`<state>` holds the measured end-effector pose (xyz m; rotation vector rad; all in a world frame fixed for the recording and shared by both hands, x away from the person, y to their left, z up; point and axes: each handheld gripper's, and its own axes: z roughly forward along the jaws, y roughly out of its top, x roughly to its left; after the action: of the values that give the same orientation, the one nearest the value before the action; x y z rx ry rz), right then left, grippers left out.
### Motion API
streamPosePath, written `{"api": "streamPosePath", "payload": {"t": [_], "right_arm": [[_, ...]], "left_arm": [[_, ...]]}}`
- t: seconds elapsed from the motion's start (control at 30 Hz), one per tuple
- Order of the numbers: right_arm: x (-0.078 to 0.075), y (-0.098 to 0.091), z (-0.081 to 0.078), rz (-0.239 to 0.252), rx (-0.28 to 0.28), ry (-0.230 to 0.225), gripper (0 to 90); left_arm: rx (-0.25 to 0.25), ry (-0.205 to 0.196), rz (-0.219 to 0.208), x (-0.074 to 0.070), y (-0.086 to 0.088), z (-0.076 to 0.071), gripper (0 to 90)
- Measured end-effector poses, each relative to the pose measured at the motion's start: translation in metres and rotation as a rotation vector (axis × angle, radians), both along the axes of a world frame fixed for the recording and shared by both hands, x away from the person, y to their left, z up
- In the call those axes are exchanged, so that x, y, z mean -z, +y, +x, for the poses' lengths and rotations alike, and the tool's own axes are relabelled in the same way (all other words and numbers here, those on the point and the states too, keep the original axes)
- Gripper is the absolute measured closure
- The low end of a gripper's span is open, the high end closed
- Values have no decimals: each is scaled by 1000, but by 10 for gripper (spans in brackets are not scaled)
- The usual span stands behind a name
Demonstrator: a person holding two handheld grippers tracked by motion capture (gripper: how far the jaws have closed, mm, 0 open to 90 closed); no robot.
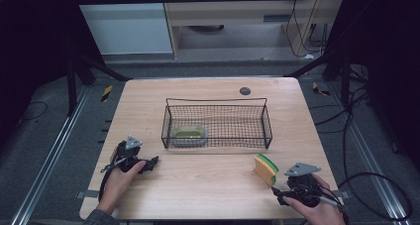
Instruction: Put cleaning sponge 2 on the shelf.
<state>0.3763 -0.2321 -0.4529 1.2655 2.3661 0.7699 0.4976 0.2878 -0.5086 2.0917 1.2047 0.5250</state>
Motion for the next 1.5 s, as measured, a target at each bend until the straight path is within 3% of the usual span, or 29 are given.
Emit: {"api": "streamPosePath", "payload": {"t": [0.4,0.73,0.9,1.5], "right_arm": [[-30,16,23,-41,-40,21,291],[-39,19,30,-42,-45,42,302],[-40,22,33,-38,-52,68,297],[-54,46,61,-126,-74,205,323]], "left_arm": [[0,0,0,0,0,0,0],[0,0,0,0,0,0,0],[0,0,0,0,0,0,0],[0,0,0,0,0,0,0]]}}
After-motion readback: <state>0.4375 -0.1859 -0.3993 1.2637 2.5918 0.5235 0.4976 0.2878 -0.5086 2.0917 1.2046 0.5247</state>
